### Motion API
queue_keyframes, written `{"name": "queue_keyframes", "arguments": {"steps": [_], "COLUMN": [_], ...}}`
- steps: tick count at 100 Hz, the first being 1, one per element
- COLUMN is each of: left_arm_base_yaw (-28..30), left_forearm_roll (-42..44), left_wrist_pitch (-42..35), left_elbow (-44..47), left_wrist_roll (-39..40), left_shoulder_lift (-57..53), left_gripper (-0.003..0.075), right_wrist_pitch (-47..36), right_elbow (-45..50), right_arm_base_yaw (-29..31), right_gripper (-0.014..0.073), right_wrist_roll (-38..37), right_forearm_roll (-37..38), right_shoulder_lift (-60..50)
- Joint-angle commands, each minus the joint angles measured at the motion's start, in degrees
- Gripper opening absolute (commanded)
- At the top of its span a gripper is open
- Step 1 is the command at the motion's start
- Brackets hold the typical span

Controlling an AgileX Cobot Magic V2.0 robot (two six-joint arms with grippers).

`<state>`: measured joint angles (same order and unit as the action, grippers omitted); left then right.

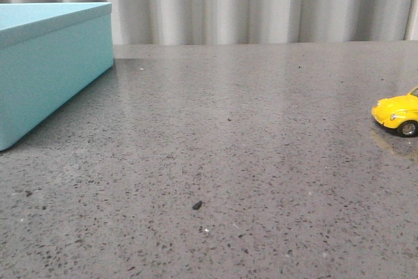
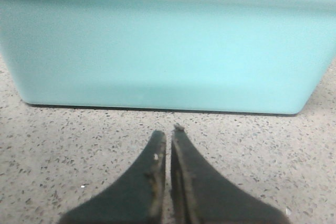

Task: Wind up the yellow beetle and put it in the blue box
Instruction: 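Move the right gripper over the yellow toy beetle car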

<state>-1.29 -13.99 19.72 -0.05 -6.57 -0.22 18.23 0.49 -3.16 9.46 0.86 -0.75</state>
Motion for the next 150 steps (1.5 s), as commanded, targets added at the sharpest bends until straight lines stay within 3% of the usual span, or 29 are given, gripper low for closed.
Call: {"name": "queue_keyframes", "arguments": {"steps": [1,82,96,120,134,144,150], "left_arm_base_yaw": [0.1,0.1,0.1,0.1,0.1,0.1,0.1], "left_forearm_roll": [0.0,0.0,0.0,-0.5,-8.8,-30.1,-36.0], "left_wrist_pitch": [-2.3,-2.3,-2.5,-2.7,-5.3,-7.6,-9.9], "left_elbow": [1.5,1.5,1.5,1.5,1.5,1.5,1.5], "left_wrist_roll": [0.4,0.4,0.4,0.4,0.5,0.5,0.5], "left_shoulder_lift": [-1.8,-1.8,-1.8,-1.8,-1.8,-1.8,-1.8], "left_gripper": [-0.0021,-0.0021,-0.0021,-0.0021,-0.0021,-0.0021,-0.0021], "right_wrist_pitch": [-1.9,-2.5,-7.0,-22.9,-29.5,-29.4,-29.0], "right_elbow": [1.4,1.4,1.4,1.4,1.4,1.4,1.4], "right_arm_base_yaw": [0.2,0.2,0.2,0.2,0.2,0.2,0.2], "right_gripper": [-0.0052,-0.0052,-0.0052,-0.0052,-0.0052,-0.0052,-0.0052], "right_wrist_roll": [0.1,0.1,0.1,0.1,0.1,0.1,0.1], "right_forearm_roll": [0.2,0.2,0.3,0.1,-2.4,-6.8,-12.0], "right_shoulder_lift": [-0.9,-0.9,-0.9,-0.9,-0.9,-0.9,-0.9]}}
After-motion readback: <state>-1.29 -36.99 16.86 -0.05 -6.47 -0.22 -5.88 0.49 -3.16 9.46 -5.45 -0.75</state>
